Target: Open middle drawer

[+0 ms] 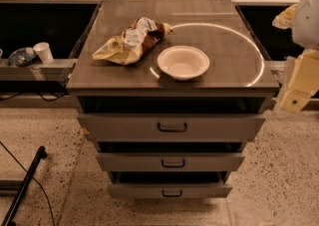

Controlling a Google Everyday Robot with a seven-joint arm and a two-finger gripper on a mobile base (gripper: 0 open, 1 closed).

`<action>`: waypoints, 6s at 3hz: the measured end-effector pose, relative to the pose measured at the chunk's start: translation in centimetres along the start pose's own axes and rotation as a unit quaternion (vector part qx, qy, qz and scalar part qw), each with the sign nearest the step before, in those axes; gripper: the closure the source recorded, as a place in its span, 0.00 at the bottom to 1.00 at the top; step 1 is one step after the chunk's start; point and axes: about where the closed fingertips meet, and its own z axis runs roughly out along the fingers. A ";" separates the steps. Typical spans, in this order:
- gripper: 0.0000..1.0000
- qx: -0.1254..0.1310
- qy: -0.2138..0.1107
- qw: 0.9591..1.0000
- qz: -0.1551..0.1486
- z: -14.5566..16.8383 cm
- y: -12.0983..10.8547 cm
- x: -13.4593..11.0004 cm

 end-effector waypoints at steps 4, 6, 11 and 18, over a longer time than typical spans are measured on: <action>0.00 -0.056 -0.060 0.996 0.031 18.5 8.8 1.2; 0.00 -0.072 -0.103 0.990 0.066 22.5 12.2 3.3; 0.00 -0.091 -0.258 0.962 0.012 38.4 17.4 5.9; 0.22 -0.096 -0.175 0.976 -0.087 54.2 8.8 10.4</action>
Offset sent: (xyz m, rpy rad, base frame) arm 0.0070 0.0329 -0.1364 -0.0156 0.0209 0.0683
